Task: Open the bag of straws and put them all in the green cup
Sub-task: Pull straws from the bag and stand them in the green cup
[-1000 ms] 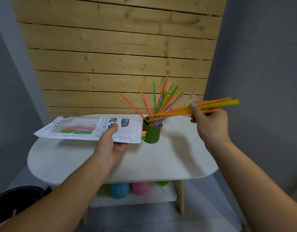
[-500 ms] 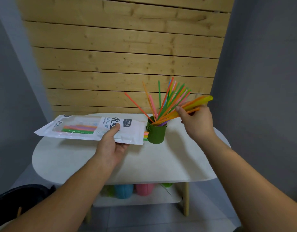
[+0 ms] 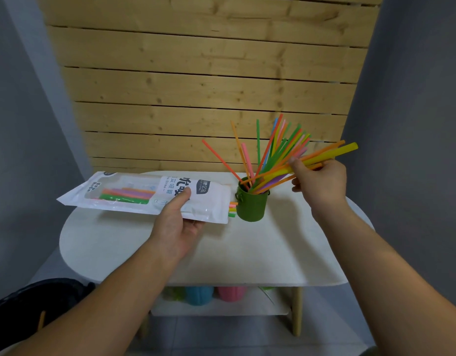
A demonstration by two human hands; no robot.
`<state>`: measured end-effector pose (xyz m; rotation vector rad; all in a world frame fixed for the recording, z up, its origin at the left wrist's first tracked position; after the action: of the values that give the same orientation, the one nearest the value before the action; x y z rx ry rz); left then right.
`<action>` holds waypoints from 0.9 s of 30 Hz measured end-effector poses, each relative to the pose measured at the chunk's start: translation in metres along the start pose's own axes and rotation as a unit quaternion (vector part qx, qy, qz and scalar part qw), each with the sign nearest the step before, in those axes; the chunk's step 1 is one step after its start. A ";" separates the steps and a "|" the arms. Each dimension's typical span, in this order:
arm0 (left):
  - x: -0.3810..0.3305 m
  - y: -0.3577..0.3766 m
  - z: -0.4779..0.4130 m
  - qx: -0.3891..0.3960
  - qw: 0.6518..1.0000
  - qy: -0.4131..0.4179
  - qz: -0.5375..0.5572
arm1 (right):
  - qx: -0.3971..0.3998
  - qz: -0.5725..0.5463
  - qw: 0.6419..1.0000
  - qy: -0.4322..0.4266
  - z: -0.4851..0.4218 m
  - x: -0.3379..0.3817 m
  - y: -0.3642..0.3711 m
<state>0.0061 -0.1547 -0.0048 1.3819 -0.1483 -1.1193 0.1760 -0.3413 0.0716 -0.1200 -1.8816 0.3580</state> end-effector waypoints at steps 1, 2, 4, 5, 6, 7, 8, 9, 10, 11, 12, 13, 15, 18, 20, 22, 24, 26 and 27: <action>0.000 0.000 0.000 0.000 1.000 0.000 0.001 | -0.004 -0.004 1.000 0.003 0.000 0.000 0.000; 0.000 0.000 0.000 0.000 1.000 0.000 0.003 | -0.006 -0.012 1.000 0.006 0.000 0.000 0.001; 0.000 0.001 0.001 -0.001 1.000 0.000 0.006 | -0.006 -0.035 0.999 0.017 0.001 0.000 0.002; 0.001 0.001 0.001 -0.002 1.000 0.000 0.007 | -0.003 -0.047 0.999 0.024 0.002 0.000 0.003; 0.001 0.002 0.001 -0.001 1.000 0.000 0.007 | -0.002 -0.056 0.998 0.030 0.003 -0.001 0.005; 0.002 0.002 0.002 -0.001 1.000 0.000 0.006 | -0.003 -0.060 0.998 0.033 0.004 -0.001 0.006; 0.002 0.003 0.002 -0.002 1.000 0.000 0.006 | -0.006 -0.057 0.998 0.030 0.005 -0.001 0.007; 0.003 0.003 0.003 -0.004 1.000 0.000 0.006 | -0.011 -0.048 0.999 0.021 0.006 -0.001 0.008; 0.003 0.003 0.003 -0.007 1.000 0.000 0.006 | -0.017 -0.033 0.999 0.009 0.006 -0.001 0.009; 0.003 0.003 0.004 -0.010 1.000 0.000 0.006 | -0.022 -0.015 1.000 -0.004 0.006 -0.001 0.010; 0.002 0.003 0.004 -0.012 1.000 0.000 0.006 | -0.025 0.002 1.000 -0.018 0.005 -0.001 0.011; 0.002 0.003 0.004 -0.014 1.000 0.000 0.007 | -0.026 0.018 0.999 -0.031 0.005 0.000 0.012; 0.001 0.004 0.005 -0.014 1.000 0.001 0.007 | -0.029 0.039 0.998 -0.048 0.005 -0.001 0.015; 0.001 0.005 0.006 -0.014 1.000 0.000 0.009 | -0.047 0.045 0.996 -0.060 0.004 0.001 0.016; 0.000 0.005 0.006 -0.012 1.000 -0.001 0.010 | -0.062 0.050 0.995 -0.068 0.004 0.002 0.015; -0.001 0.004 0.005 -0.013 1.000 0.001 0.009 | -0.063 0.065 0.993 -0.076 0.004 0.003 0.014; -0.002 0.003 0.004 -0.013 1.000 0.001 0.010 | -0.058 0.079 0.992 -0.084 0.004 0.002 0.015; -0.001 0.004 0.005 -0.011 1.000 -0.002 0.012 | -0.047 0.085 0.991 -0.094 0.004 -0.001 0.018; 0.000 0.004 0.005 -0.011 1.000 -0.003 0.012 | -0.039 0.085 0.991 -0.096 0.004 -0.002 0.020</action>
<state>0.0052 -0.1587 0.0001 1.3541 -0.1554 -1.1022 0.1713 -0.3236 0.0625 -0.3099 -2.0831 0.4253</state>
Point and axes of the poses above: each hand's wrist, its own z-axis away from the middle knuckle, its own y-axis out of the palm, x = y × z, the point moved 3 cm from there along -z, towards the middle knuckle, and after that the axes turned 6 degrees about z, right-handed, at the moved point
